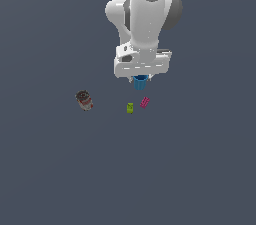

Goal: Pick up a designated object from a clutter of objects.

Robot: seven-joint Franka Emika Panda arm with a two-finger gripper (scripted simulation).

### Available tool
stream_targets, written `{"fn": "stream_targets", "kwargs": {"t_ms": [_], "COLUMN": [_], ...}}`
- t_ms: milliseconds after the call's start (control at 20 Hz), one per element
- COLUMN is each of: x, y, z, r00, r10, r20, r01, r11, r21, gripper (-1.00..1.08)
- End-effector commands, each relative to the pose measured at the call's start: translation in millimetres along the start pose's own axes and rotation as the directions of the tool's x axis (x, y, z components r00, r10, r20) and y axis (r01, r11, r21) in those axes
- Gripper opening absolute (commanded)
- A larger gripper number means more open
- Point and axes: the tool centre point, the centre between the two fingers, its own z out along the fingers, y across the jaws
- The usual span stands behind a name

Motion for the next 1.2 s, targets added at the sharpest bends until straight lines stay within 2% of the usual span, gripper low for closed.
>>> {"fn": "stream_targets", "kwargs": {"t_ms": [0, 700, 900, 1150], "x": [-5.0, -23.7, -25.5, -25.7], "y": [-25.2, -156.6, -180.0, -195.2], "z": [-19.8, -120.2, -138.4, -150.3], "r00": [1.0, 1.0, 1.0, 1.0], "r10": [0.001, -0.001, -0.001, 0.0], "r20": [0.0, 0.0, 0.0, 0.0], "r01": [-0.001, 0.001, 0.001, 0.0], "r11": [1.0, 1.0, 1.0, 1.0], "r21": [-0.001, 0.002, 0.004, 0.005], "gripper": [-1.0, -1.0, -1.0, -1.0]}}
